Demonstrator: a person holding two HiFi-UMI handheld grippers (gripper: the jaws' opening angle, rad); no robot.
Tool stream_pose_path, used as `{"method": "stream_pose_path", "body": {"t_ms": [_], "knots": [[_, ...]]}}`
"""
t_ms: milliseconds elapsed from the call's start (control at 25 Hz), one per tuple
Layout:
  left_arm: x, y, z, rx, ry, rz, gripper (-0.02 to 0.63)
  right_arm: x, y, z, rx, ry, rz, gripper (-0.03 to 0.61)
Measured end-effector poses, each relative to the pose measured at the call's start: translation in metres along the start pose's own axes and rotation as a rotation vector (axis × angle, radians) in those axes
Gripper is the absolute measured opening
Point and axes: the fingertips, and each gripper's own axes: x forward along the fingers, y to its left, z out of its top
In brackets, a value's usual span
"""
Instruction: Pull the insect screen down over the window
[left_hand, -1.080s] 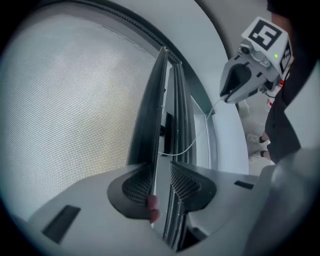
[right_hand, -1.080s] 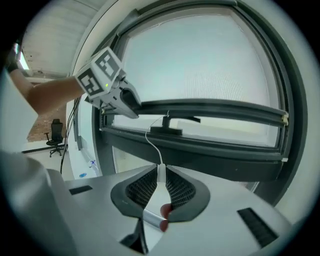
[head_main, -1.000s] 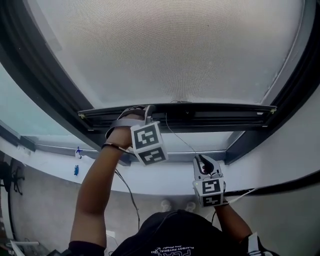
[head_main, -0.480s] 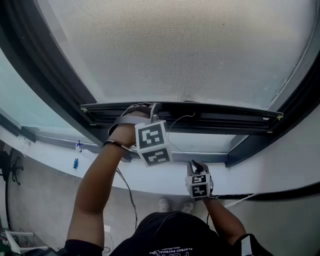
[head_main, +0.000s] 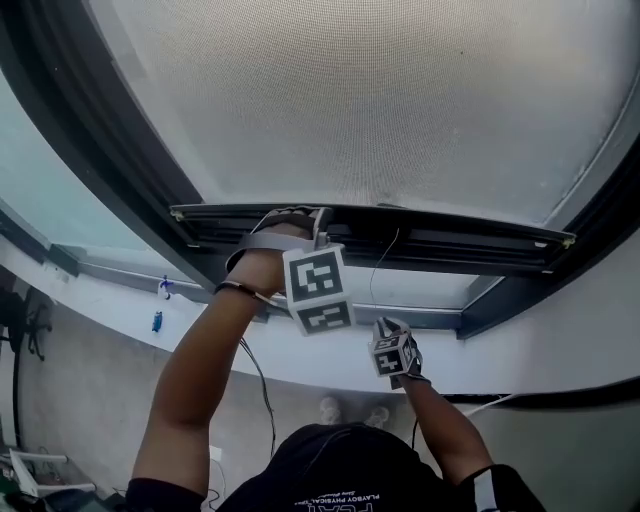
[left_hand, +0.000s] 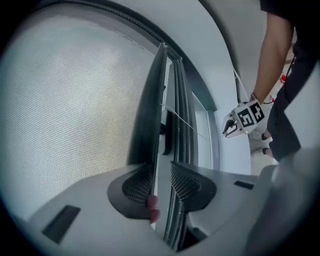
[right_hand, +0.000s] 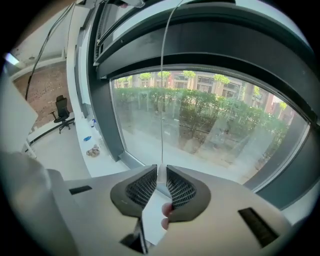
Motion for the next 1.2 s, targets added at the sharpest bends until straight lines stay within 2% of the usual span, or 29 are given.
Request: {"method": "stream_pose_path", "body": {"t_ms": [80, 160, 200, 480, 640, 800, 960, 1080, 1200], "knots": [[0.000, 0.000, -0.001, -0.004, 0.001, -0.002, 0.115, 0.002, 0.005, 0.001, -0.044, 0.006, 0.025, 0.063], [-0.001, -0.001, -0.001, -0.007, 0.001, -0.009, 0.115, -0.002, 0.008, 0.003, -0.061, -0.004, 0.050, 0.124], [0.000, -0.001, -0.001, -0.008, 0.001, -0.011, 0.115, -0.005, 0.008, 0.006, -0.059, -0.018, 0.055, 0.132], [0.001, 0.002, -0.001, -0.007, 0.008, -0.008, 0.115, -0.067, -0.002, 0.039, -0.002, -0.179, 0.033, 0.133], [0.001, -0.001, 0.003, -0.012, 0.001, 0.001, 0.115, -0.115, -0.021, 0.067, -0.050, -0.201, 0.020, 0.133], [0.000, -0.001, -0.001, -0.004, 0.008, 0.009, 0.115, -0.158, -0.040, 0.121, -0.209, -0.274, -0.052, 0.133], [0.001, 0.000, -0.002, -0.003, 0.016, 0.017, 0.115, -0.197, -0.068, 0.172, -0.397, -0.341, -0.222, 0.133], [0.001, 0.000, -0.003, -0.001, 0.022, 0.023, 0.115, -0.209, -0.080, 0.192, -0.521, -0.342, -0.293, 0.133], [0.001, 0.000, -0.003, 0.003, 0.025, 0.023, 0.115, -0.214, -0.096, 0.204, -0.694, -0.305, -0.393, 0.133]]}}
